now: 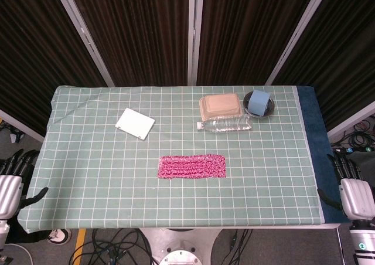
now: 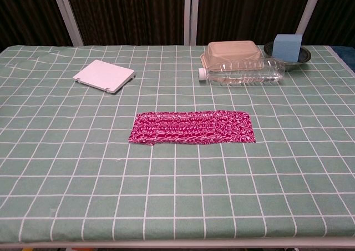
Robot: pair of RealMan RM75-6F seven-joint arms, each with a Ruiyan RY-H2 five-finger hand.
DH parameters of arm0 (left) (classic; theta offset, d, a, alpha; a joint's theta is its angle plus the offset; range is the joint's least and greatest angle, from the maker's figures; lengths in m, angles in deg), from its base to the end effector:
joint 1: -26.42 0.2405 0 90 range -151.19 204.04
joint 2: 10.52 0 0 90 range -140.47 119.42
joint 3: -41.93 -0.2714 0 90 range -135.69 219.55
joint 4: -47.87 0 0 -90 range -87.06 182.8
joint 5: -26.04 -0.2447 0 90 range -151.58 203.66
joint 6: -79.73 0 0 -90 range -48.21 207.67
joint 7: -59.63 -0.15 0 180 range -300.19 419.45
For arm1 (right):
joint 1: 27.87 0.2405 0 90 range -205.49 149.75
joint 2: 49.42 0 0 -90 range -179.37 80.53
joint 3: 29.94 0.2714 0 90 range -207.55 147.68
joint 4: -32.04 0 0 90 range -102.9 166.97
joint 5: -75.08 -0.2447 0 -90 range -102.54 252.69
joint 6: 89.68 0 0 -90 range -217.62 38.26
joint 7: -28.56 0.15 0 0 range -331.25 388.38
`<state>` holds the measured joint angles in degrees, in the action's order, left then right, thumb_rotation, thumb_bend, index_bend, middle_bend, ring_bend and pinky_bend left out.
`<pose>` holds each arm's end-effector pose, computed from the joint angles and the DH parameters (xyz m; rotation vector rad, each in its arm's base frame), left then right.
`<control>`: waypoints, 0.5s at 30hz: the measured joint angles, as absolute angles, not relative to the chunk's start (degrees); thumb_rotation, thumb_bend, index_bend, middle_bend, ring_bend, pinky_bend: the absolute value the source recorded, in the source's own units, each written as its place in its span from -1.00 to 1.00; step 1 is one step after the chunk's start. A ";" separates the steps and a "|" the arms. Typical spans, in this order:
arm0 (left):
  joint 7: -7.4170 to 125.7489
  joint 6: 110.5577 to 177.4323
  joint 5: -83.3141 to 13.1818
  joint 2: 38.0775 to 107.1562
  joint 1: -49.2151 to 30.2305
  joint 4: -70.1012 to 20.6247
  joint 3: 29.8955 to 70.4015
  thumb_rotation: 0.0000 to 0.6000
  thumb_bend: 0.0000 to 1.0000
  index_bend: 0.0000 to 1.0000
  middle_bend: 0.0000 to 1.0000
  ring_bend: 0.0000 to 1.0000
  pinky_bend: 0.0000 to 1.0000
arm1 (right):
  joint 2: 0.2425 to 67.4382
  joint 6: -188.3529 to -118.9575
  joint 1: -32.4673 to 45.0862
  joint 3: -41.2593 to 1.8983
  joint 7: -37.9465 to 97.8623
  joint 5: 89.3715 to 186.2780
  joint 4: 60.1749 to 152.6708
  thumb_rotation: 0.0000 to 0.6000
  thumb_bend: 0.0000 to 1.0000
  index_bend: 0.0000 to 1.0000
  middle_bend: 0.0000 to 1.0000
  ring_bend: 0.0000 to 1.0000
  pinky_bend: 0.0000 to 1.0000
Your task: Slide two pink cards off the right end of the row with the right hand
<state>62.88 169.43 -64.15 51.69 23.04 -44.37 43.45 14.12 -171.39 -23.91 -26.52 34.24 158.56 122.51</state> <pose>-0.3338 0.1764 0.1489 -1.3942 -0.8638 -0.9787 -0.3585 -0.1883 0.1377 1.3341 -1.0092 0.8895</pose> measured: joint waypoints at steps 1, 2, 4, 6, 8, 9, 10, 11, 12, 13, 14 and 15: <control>62.89 169.40 -64.14 51.69 23.05 -44.36 43.44 1.00 -0.62 -0.80 -0.80 -0.93 -0.69 | 14.12 -171.35 -23.91 -26.53 34.26 158.53 122.51 1.00 -0.60 -1.00 -1.00 -1.00 -1.00; 62.95 169.41 -64.15 51.68 23.07 -44.35 43.42 1.00 -0.62 -0.80 -0.80 -0.93 -0.69 | 14.11 -171.32 -23.92 -26.54 34.30 158.52 122.49 1.00 -0.60 -1.00 -1.00 -1.00 -1.00; 62.99 169.39 -64.21 51.68 23.04 -44.34 43.39 1.00 -0.62 -0.80 -0.80 -0.93 -0.69 | 14.10 -171.33 -23.92 -26.55 34.32 158.55 122.48 1.00 -0.60 -1.00 -1.00 -1.00 -1.00; 62.99 169.40 -64.22 51.69 23.05 -44.40 43.40 1.00 -0.62 -0.80 -0.80 -0.93 -0.69 | 14.08 -171.31 -23.92 -26.58 34.30 158.60 122.51 1.00 -0.60 -1.00 -1.00 -1.00 -1.00; 62.98 169.40 -64.20 51.65 23.05 -44.47 43.42 1.00 -0.62 -0.80 -0.80 -0.93 -0.69 | 14.05 -171.34 -23.93 -26.61 34.32 158.68 122.54 1.00 -0.60 -1.00 -1.00 -1.00 -1.00; 62.91 169.25 -64.15 51.62 22.93 -44.56 43.49 1.00 -0.62 -0.80 -0.80 -0.93 -0.69 | 14.03 -171.38 -23.95 -26.61 34.39 158.69 122.56 1.00 -0.60 -1.00 -1.00 -1.00 -1.00; 62.87 169.14 -64.10 51.57 22.85 -44.64 43.56 1.00 -0.62 -0.80 -0.80 -0.93 -0.69 | 14.02 -171.46 -23.96 -26.58 34.47 158.69 122.60 1.00 -0.60 -1.00 -1.00 -1.00 -1.00; 62.81 169.05 -64.03 51.43 22.75 -44.75 43.66 1.00 -0.62 -0.80 -0.80 -0.93 -0.69 | 14.01 -171.59 -23.99 -26.50 34.54 158.67 122.65 1.00 -0.60 -1.00 -1.00 -1.00 -1.00; 62.78 169.00 -63.97 51.20 22.66 -44.83 43.78 1.00 -0.62 -0.80 -0.80 -0.93 -0.69 | 14.03 -171.71 -24.00 -26.42 34.56 158.65 122.70 1.00 -0.60 -1.00 -1.00 -1.00 -1.00; 62.79 169.01 -63.96 51.01 22.61 -44.86 43.86 1.00 -0.62 -0.80 -0.80 -0.93 -0.69 | 14.08 -171.80 -24.02 -26.36 34.55 158.63 122.73 1.00 -0.60 -1.00 -1.00 -1.00 -1.00; 62.83 169.03 -63.94 50.84 22.57 -44.88 43.95 1.00 -0.62 -0.80 -0.80 -0.93 -0.69 | 14.16 -171.82 -24.02 -26.34 34.53 158.62 122.74 1.00 -0.60 -1.00 -1.00 -1.00 -1.00; 62.97 169.05 -63.84 50.71 22.55 -44.86 44.03 1.00 -0.62 -0.80 -0.80 -0.93 -0.69 | 14.22 -171.79 -24.02 -26.36 34.50 158.62 122.74 1.00 -0.60 -1.00 -1.00 -1.00 -1.00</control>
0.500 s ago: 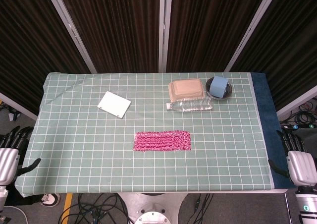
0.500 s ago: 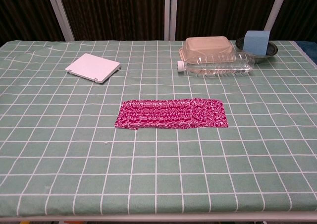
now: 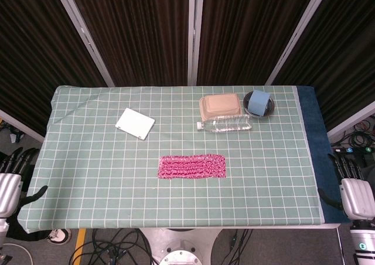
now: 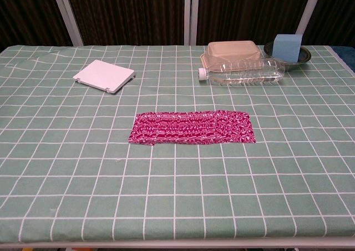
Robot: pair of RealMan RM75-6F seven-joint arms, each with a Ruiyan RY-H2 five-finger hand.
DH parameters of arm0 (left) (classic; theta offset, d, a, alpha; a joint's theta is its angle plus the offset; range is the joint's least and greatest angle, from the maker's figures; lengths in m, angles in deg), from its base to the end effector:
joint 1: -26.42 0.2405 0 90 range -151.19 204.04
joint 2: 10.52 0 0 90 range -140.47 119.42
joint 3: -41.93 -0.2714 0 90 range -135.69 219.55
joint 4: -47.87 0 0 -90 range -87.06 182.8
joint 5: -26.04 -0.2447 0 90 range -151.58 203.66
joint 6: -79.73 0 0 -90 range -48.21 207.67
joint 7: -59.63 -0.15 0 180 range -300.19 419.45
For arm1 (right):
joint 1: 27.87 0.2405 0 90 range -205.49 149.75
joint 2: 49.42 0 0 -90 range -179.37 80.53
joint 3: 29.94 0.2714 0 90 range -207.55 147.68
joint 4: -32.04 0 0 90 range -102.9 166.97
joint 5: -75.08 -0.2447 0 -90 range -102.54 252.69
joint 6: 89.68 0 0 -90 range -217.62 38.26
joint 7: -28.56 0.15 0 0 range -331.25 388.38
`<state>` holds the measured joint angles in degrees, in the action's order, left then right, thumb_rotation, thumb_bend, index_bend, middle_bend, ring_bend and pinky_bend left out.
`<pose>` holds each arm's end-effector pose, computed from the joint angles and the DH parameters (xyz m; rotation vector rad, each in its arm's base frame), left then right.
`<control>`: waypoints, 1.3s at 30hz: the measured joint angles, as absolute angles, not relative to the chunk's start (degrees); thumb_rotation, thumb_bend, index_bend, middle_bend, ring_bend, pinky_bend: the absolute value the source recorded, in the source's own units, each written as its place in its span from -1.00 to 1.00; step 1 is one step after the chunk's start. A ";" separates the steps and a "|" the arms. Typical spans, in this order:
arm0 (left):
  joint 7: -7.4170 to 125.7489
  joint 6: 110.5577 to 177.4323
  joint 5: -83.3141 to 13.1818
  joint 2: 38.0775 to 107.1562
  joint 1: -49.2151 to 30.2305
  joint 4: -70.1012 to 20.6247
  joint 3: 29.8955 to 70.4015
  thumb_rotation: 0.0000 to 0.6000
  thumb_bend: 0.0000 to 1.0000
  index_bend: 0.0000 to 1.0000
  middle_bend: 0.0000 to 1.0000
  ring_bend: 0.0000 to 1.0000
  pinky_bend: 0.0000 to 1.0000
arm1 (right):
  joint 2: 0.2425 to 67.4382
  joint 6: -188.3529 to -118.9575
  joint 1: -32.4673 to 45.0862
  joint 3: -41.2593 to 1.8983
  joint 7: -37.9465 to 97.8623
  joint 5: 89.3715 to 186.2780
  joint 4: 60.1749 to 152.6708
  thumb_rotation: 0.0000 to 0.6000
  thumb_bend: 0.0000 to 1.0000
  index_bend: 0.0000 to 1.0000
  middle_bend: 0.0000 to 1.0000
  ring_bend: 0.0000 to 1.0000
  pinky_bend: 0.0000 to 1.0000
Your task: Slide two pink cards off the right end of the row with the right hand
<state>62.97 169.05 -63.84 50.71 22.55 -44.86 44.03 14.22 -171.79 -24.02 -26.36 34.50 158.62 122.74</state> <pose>-0.3322 0.1817 0.1548 -1.3952 -0.8520 -0.9799 -0.3570 -0.1883 0.1378 1.3260 -1.0104 0.9027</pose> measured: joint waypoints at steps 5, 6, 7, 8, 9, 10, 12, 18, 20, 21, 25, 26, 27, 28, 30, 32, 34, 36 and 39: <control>63.73 169.30 -63.57 50.95 22.95 -44.43 43.85 1.00 -0.62 -0.80 -0.80 -0.93 -0.69 | 14.37 -171.29 -23.93 -27.07 34.16 159.50 122.36 1.00 -0.60 -1.00 -1.00 -1.00 -1.00; 63.88 169.37 -63.50 51.27 23.08 -44.11 43.77 1.00 -0.62 -0.80 -0.80 -0.93 -0.69 | 14.41 -171.33 -23.90 -27.15 34.18 159.83 122.13 1.00 -0.60 -1.00 -1.00 -1.00 -1.00; 64.04 169.38 -63.42 51.55 23.17 -43.88 43.71 1.00 -0.62 -0.80 -0.80 -0.93 -0.69 | 14.45 -171.44 -23.87 -27.18 34.29 160.10 121.87 1.00 -0.60 -1.00 -1.00 -1.00 -1.00; 64.18 169.35 -63.34 51.83 23.23 -43.64 43.63 1.00 -0.62 -0.80 -0.80 -0.93 -0.69 | 14.48 -171.64 -23.83 -27.17 34.55 160.32 121.64 1.00 -0.60 -1.00 -1.00 -1.00 -1.00; 64.24 169.20 -63.27 52.13 23.27 -43.34 43.53 1.00 -0.62 -0.80 -0.80 -0.93 -0.69 | 14.47 -171.82 -23.79 -27.12 34.76 160.49 121.54 1.00 -0.60 -1.00 -1.00 -1.00 -1.00; 64.21 169.06 -63.24 52.28 23.26 -43.16 43.48 1.00 -0.62 -0.80 -0.80 -0.93 -0.69 | 14.42 -171.98 -23.74 -27.06 34.86 160.67 121.48 1.00 -0.60 -1.00 -1.00 -1.00 -1.00; 64.14 169.01 -63.33 52.45 23.17 -42.84 43.50 1.00 -0.62 -0.80 -0.80 -0.93 -0.69 | 14.31 -172.33 -23.66 -26.97 34.92 161.11 121.39 1.00 -0.52 -1.00 -1.00 -1.00 -1.00; 64.27 168.98 -63.40 52.47 23.06 -42.62 43.59 1.00 -0.62 -0.80 -0.80 -0.93 -0.69 | 14.95 -172.72 -22.80 -26.65 34.74 162.53 121.03 1.00 0.95 -1.00 -0.95 -0.92 -0.88; 64.04 168.97 -63.47 52.55 23.08 -42.68 43.51 1.00 -0.62 -0.80 -0.80 -0.93 -0.69 | 15.40 -172.70 -22.25 -26.43 33.57 163.07 120.88 1.00 1.00 -1.00 -0.73 -0.52 -0.42; 63.96 168.96 -63.46 52.64 23.11 -42.71 43.48 1.00 -0.62 -0.80 -0.80 -0.93 -0.69 | 15.65 -172.63 -21.86 -26.31 33.04 163.42 120.86 1.00 1.00 -1.00 -0.61 -0.34 -0.24; 63.98 168.81 -63.24 52.91 23.20 -42.48 43.39 1.00 -0.62 -0.80 -0.80 -0.93 -0.69 | 16.83 -171.81 -19.74 -25.83 32.22 165.03 120.87 1.00 1.00 -1.00 0.32 0.41 0.33; 64.01 168.74 -63.18 52.96 23.20 -42.38 43.38 1.00 -0.62 -0.80 -0.80 -0.93 -0.69 | 17.23 -171.31 -19.08 -25.79 31.76 165.55 120.86 1.00 1.00 -1.00 0.48 0.53 0.40; 64.09 168.63 -63.10 53.01 23.20 -42.23 43.37 1.00 -0.62 -0.80 -0.80 -0.93 -0.69 | 17.57 -170.84 -18.58 -25.80 31.43 165.96 120.85 1.00 1.00 -0.99 0.64 0.64 0.47; 64.18 168.56 -63.02 53.06 23.19 -42.11 43.38 1.00 -0.62 -0.80 -0.80 -0.93 -0.69 | 17.95 -170.31 -18.07 -25.85 31.18 166.34 120.87 1.00 1.00 -0.97 0.71 0.71 0.51; 64.45 168.40 -62.82 53.16 23.17 -41.79 43.40 1.00 -0.62 -0.80 -0.80 -0.93 -0.69 | 18.70 -168.76 -17.09 -26.05 30.69 166.82 121.08 1.00 1.00 -0.95 0.74 0.75 0.53; 64.76 168.22 -62.64 53.23 23.16 -41.44 43.40 1.00 -0.62 -0.80 -0.80 -0.93 -0.69 | 19.36 -166.81 -16.10 -26.30 29.88 166.92 121.55 1.00 1.00 -0.94 0.75 0.76 0.53; 65.16 168.03 -62.45 53.33 23.17 -40.96 43.39 1.00 -0.62 -0.80 -0.80 -0.93 -0.69 | 19.84 -164.82 -15.27 -26.59 28.83 166.74 122.24 1.00 1.00 -0.94 0.76 0.76 0.53; 65.65 167.90 -62.31 53.43 23.20 -40.48 43.35 1.00 -0.62 -0.80 -0.80 -0.93 -0.69 | 20.24 -161.93 -14.25 -26.98 27.12 166.07 123.47 1.00 1.00 -0.94 0.76 0.76 0.53; 66.29 167.79 -62.19 53.53 23.26 -39.86 43.30 1.00 -0.62 -0.80 -0.80 -0.93 -0.69 | 20.74 -156.76 -12.49 -27.45 23.80 164.02 125.90 1.00 1.00 -0.94 0.77 0.76 0.53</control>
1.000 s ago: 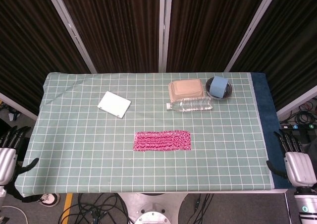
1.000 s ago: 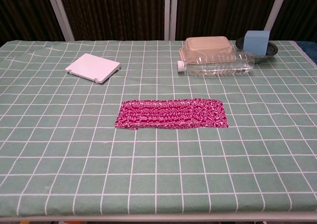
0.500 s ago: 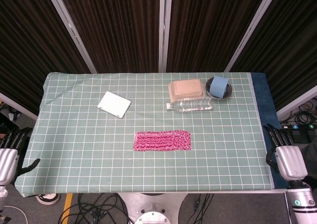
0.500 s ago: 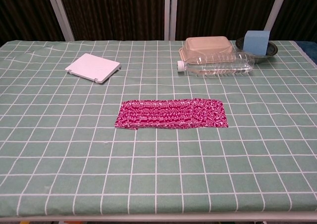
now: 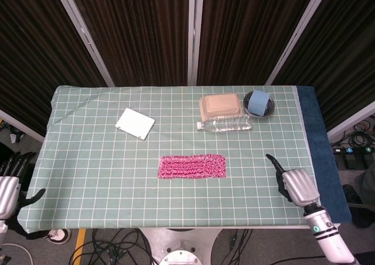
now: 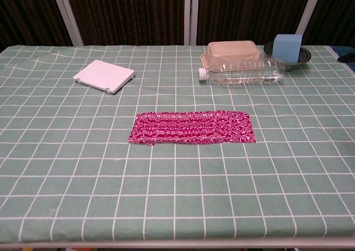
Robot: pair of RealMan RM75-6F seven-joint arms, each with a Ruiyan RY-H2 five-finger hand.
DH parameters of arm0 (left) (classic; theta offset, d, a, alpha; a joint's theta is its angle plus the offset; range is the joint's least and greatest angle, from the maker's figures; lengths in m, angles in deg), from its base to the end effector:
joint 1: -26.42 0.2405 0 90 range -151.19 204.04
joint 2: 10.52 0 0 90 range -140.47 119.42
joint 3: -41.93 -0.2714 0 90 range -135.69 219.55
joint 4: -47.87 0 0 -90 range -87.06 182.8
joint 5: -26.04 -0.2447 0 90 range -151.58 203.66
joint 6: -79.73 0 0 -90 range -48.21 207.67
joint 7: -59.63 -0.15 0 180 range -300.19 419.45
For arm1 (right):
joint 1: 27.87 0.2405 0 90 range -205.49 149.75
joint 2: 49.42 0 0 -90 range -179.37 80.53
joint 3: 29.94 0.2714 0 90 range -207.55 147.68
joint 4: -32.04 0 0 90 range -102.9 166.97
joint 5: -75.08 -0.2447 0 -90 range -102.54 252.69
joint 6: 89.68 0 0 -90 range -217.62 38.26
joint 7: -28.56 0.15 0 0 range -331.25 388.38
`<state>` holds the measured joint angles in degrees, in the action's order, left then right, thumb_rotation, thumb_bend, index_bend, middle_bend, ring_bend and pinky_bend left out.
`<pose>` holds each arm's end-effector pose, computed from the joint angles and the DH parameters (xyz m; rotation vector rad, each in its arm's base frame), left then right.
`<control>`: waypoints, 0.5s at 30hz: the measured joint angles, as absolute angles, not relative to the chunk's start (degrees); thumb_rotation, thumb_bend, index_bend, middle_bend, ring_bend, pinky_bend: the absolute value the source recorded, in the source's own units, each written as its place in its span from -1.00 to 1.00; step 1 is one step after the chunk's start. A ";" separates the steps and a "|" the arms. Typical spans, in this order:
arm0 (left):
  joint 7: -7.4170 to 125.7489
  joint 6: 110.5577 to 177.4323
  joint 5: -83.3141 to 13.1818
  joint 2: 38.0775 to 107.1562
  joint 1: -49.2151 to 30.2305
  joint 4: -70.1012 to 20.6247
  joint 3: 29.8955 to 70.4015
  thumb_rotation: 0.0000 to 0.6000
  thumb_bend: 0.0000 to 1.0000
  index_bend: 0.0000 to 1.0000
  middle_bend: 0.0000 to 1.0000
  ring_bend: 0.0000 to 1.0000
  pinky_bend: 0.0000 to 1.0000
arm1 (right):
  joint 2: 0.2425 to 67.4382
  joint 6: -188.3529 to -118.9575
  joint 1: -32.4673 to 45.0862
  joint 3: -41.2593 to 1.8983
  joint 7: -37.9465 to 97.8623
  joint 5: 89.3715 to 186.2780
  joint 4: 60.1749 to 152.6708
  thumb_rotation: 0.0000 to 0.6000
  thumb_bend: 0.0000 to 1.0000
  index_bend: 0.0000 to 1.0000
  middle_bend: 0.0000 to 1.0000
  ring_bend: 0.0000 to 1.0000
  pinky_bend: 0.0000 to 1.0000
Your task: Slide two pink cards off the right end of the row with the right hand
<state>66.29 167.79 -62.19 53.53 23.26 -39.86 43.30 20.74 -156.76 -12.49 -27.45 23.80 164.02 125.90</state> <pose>-0.3555 0.1756 0.1446 -1.3712 -0.9113 -0.9477 -0.2868 -0.2357 0.0478 1.7487 -1.0021 0.8889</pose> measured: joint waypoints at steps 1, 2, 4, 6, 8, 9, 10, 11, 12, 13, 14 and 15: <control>66.46 167.77 -62.17 53.53 23.28 -39.74 43.29 1.00 -0.62 -0.80 -0.80 -0.93 -0.69 | 20.91 -155.06 -11.87 -27.53 22.65 163.13 126.73 1.00 1.00 -0.94 0.77 0.76 0.53; 66.61 167.77 -62.14 53.50 23.31 -39.66 43.28 1.00 -0.62 -0.80 -0.80 -0.93 -0.69 | 21.19 -152.79 -10.96 -27.57 21.14 161.71 127.84 1.00 1.00 -0.94 0.78 0.76 0.53; 67.01 167.85 -62.06 53.37 23.41 -39.43 43.29 1.00 -0.62 -0.80 -0.80 -0.93 -0.69 | 21.69 -149.72 -9.50 -27.49 18.98 159.17 129.36 1.00 1.00 -0.94 0.79 0.76 0.53; 67.53 167.98 -61.95 53.22 23.53 -39.21 43.33 1.00 -0.62 -0.80 -0.80 -0.93 -0.69 | 22.34 -146.72 -7.85 -27.23 16.67 155.87 130.80 1.00 1.00 -0.94 0.80 0.77 0.54; 68.06 168.14 -61.85 53.12 23.65 -38.96 43.37 1.00 -0.62 -0.80 -0.80 -0.93 -0.69 | 22.98 -144.09 -6.28 -26.89 14.62 152.20 131.79 1.00 1.00 -0.94 0.81 0.77 0.54; 68.43 168.22 -61.81 53.09 23.73 -38.75 43.38 1.00 -0.62 -0.80 -0.80 -0.93 -0.69 | 23.28 -143.01 -5.60 -26.72 13.83 150.50 132.10 1.00 1.00 -0.94 0.81 0.77 0.54; 68.71 168.25 -61.79 53.08 23.79 -38.56 43.37 1.00 -0.62 -0.80 -0.80 -0.93 -0.69 | 23.60 -141.96 -4.92 -26.55 13.14 148.75 132.34 1.00 1.00 -0.94 0.81 0.77 0.54; 68.96 168.27 -61.79 53.08 23.84 -38.34 43.35 1.00 -0.62 -0.80 -0.80 -0.93 -0.69 | 24.07 -140.56 -3.97 -26.30 12.33 146.34 132.58 1.00 1.00 -0.94 0.81 0.77 0.54; 69.25 168.26 -61.78 53.09 23.90 -38.06 43.29 1.00 -0.62 -0.80 -0.80 -0.93 -0.69 | 24.44 -139.50 -3.22 -26.12 11.79 144.52 132.70 1.00 1.00 -0.94 0.81 0.77 0.54; 69.45 168.21 -61.77 53.09 23.93 -37.86 43.25 1.00 -0.62 -0.80 -0.80 -0.93 -0.69 | 24.82 -138.45 -2.42 -25.94 11.29 142.72 132.77 1.00 1.00 -0.94 0.81 0.77 0.54; 69.63 168.16 -61.75 53.09 23.96 -37.68 43.22 1.00 -0.62 -0.80 -0.80 -0.93 -0.69 | 25.35 -137.17 -1.30 -25.72 10.60 140.41 132.79 1.00 1.00 -0.94 0.81 0.77 0.54; 69.85 168.11 -61.71 53.07 23.97 -37.48 43.21 1.00 -0.62 -0.80 -0.80 -0.93 -0.69 | 25.78 -136.34 -0.44 -25.56 10.05 138.79 132.75 1.00 1.00 -0.94 0.81 0.77 0.54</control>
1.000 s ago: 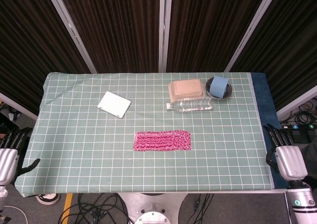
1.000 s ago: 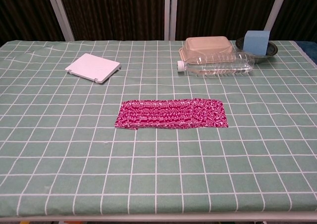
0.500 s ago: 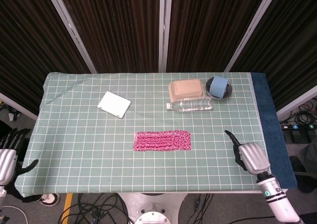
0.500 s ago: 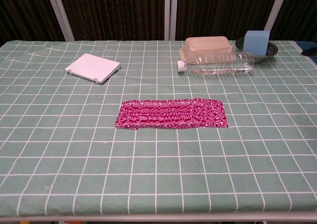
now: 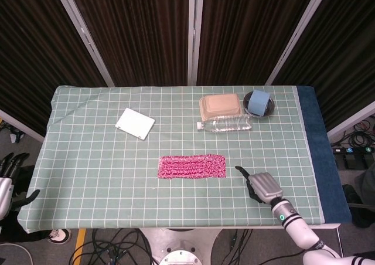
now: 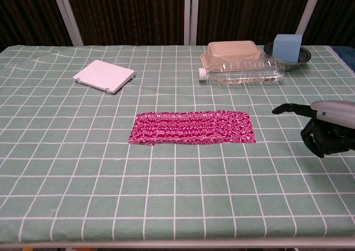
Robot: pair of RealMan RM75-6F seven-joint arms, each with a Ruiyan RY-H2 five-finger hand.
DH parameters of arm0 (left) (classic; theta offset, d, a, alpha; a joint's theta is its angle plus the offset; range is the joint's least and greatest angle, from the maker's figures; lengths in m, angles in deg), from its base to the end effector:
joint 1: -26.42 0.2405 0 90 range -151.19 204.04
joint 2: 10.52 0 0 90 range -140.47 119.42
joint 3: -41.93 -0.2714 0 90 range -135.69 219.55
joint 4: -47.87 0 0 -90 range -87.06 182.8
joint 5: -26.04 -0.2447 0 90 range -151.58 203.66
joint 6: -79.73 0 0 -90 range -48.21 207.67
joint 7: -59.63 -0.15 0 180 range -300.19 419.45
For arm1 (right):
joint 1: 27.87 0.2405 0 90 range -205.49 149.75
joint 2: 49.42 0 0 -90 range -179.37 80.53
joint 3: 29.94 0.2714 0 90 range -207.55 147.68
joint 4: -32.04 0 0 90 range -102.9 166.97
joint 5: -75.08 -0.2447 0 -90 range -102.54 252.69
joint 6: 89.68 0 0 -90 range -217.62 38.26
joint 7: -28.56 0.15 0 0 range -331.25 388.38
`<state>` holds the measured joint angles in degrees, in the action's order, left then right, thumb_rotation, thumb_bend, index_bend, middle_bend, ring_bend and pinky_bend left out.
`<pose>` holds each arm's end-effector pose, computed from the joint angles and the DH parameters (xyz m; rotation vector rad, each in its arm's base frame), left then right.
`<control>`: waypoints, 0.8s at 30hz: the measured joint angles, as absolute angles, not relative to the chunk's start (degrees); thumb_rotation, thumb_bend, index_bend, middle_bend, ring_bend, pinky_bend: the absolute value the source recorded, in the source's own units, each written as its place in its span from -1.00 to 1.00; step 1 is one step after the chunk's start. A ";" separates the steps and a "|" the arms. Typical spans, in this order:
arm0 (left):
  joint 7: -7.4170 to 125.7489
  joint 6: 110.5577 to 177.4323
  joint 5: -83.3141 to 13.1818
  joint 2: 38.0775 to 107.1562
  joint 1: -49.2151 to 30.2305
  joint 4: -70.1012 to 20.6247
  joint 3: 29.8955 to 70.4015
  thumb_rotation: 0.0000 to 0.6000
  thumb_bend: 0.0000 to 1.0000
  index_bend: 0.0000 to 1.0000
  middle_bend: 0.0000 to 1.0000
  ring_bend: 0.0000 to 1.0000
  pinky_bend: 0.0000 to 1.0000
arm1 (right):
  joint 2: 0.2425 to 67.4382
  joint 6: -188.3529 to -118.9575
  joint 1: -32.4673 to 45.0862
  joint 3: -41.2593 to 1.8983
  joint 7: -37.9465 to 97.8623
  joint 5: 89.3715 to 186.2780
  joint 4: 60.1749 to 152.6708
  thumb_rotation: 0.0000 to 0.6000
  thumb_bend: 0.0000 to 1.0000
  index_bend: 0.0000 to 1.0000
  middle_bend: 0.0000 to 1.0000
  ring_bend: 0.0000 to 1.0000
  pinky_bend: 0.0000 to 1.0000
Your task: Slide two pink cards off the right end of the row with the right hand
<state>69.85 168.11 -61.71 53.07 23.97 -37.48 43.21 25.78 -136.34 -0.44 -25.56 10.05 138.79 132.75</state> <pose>-0.3681 0.1712 0.1541 -1.3482 -0.9262 -0.9473 -0.2385 -0.2638 -0.0253 1.9104 -1.3027 0.6497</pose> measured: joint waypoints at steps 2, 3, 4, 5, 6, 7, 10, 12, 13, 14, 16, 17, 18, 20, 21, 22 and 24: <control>70.18 168.02 -61.61 53.01 23.98 -37.20 43.25 1.00 -0.62 -0.80 -0.80 -0.93 -0.69 | 26.86 -135.00 1.47 -25.26 8.79 135.49 132.45 1.00 1.00 -0.94 0.81 0.77 0.54; 70.38 167.94 -61.53 52.96 23.95 -37.07 43.30 1.00 -0.62 -0.80 -0.80 -0.93 -0.69 | 27.31 -134.59 2.22 -25.15 8.33 134.27 132.27 1.00 1.00 -0.94 0.81 0.77 0.54; 70.48 167.87 -61.48 52.92 23.92 -36.98 43.35 1.00 -0.62 -0.80 -0.80 -0.93 -0.69 | 27.73 -134.22 2.93 -25.06 7.93 133.15 132.07 1.00 1.00 -0.94 0.81 0.77 0.54; 70.54 167.81 -61.44 52.88 23.88 -36.90 43.40 1.00 -0.62 -0.80 -0.80 -0.93 -0.69 | 28.23 -133.72 3.87 -24.95 7.50 131.78 131.79 1.00 1.00 -0.94 0.81 0.77 0.54; 70.60 167.75 -61.40 52.85 23.86 -36.83 43.42 1.00 -0.62 -0.80 -0.80 -0.93 -0.69 | 28.57 -133.32 4.61 -24.87 7.23 130.81 131.55 1.00 1.00 -0.94 0.81 0.77 0.54; 70.63 167.69 -61.38 52.82 23.84 -36.80 43.42 1.00 -0.62 -0.80 -0.80 -0.93 -0.69 | 28.87 -132.92 5.35 -24.80 6.98 129.91 131.30 1.00 1.00 -0.94 0.81 0.77 0.54; 70.60 167.49 -61.33 52.78 23.73 -36.81 43.47 1.00 -0.62 -0.80 -0.80 -0.93 -0.69 | 29.48 -131.71 7.53 -24.60 6.52 127.18 130.64 1.00 1.00 -0.94 0.81 0.77 0.54; 70.59 167.30 -61.15 52.81 23.68 -36.86 43.52 1.00 -0.62 -0.80 -0.80 -0.93 -0.69 | 29.70 -130.84 8.83 -24.55 6.36 125.10 130.27 1.00 1.00 -0.93 0.81 0.77 0.54; 70.63 167.21 -61.07 52.82 23.66 -36.85 43.54 1.00 -0.62 -0.80 -0.80 -0.93 -0.69 | 29.75 -130.42 9.28 -24.57 6.32 124.13 130.12 1.00 1.00 -0.92 0.81 0.77 0.54; 70.65 167.14 -61.02 52.84 23.65 -36.83 43.56 1.00 -0.62 -0.80 -0.80 -0.93 -0.69 | 29.83 -129.88 9.99 -24.61 6.27 122.76 129.92 1.00 1.00 -0.92 0.81 0.77 0.54; 70.70 167.00 -60.87 52.86 23.63 -36.74 43.59 1.00 -0.62 -0.80 -0.80 -0.93 -0.69 | 29.97 -129.27 11.29 -24.78 6.13 120.71 129.56 1.00 1.00 -0.90 0.81 0.77 0.54; 70.72 166.96 -60.80 52.86 23.62 -36.69 43.61 1.00 -0.62 -0.80 -0.80 -0.93 -0.69 | 30.12 -129.05 12.15 -24.96 6.01 119.47 129.29 1.00 1.00 -0.90 0.81 0.77 0.54; 70.75 166.92 -60.73 52.87 23.62 -36.62 43.65 1.00 -0.62 -0.80 -0.80 -0.93 -0.69 | 30.23 -128.96 12.75 -25.15 5.91 118.62 129.10 1.00 1.00 -0.89 0.81 0.77 0.54; 70.73 166.92 -60.66 52.90 23.63 -36.45 43.68 1.00 -0.62 -0.80 -0.80 -0.93 -0.69 | 30.50 -128.72 14.08 -25.61 5.74 116.88 128.69 1.00 1.00 -0.89 0.81 0.77 0.54; 70.73 166.93 -60.63 52.91 23.65 -36.34 43.70 1.00 -0.62 -0.80 -0.80 -0.93 -0.69 | 30.61 -128.61 14.59 -25.80 5.70 116.23 128.54 1.00 1.00 -0.89 0.81 0.77 0.54; 70.79 166.94 -60.61 52.91 23.66 -36.31 43.71 1.00 -0.62 -0.80 -0.80 -0.93 -0.69 | 30.73 -128.51 15.09 -26.01 5.66 115.64 128.39 1.00 1.00 -0.88 0.81 0.77 0.54; 70.94 167.01 -60.58 52.90 23.76 -36.17 43.69 1.00 -0.62 -0.80 -0.80 -0.93 -0.69 | 31.02 -128.39 16.15 -26.46 5.61 114.53 128.10 1.00 1.00 -0.88 0.81 0.77 0.54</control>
<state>70.94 167.01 -60.58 52.90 23.76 -36.17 43.69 31.02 -128.39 16.15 -26.46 5.61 114.53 128.10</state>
